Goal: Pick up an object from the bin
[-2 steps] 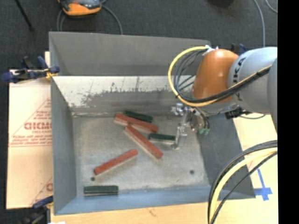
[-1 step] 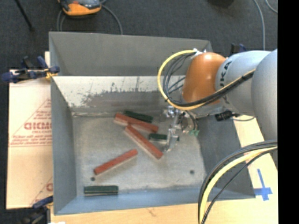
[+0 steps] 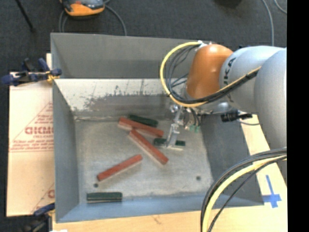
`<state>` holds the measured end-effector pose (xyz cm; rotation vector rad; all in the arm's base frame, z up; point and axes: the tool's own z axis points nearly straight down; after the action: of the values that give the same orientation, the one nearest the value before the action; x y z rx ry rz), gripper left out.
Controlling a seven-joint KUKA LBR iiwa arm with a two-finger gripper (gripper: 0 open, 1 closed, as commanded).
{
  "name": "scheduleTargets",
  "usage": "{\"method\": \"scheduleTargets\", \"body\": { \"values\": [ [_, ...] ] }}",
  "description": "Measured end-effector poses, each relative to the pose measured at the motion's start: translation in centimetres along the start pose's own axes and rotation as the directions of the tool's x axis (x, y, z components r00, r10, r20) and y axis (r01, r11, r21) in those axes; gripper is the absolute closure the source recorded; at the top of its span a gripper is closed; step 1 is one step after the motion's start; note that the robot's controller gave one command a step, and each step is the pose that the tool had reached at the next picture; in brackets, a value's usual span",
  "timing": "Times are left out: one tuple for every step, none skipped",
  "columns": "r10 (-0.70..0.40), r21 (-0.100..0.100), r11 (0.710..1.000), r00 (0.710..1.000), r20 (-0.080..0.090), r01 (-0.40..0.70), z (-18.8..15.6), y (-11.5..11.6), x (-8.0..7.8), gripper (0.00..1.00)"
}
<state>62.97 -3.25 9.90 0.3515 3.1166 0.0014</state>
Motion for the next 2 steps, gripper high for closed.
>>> {"method": "scheduleTargets", "body": {
  "values": [
    [0.199, 0.000, 0.980, 0.980, -0.002, -0.199, 1.6, 1.6, 0.4, 0.00],
    [0.254, 0.003, 0.967, 0.967, 0.002, -0.254, 2.7, 5.7, 0.6, 1.00]
  ]
}}
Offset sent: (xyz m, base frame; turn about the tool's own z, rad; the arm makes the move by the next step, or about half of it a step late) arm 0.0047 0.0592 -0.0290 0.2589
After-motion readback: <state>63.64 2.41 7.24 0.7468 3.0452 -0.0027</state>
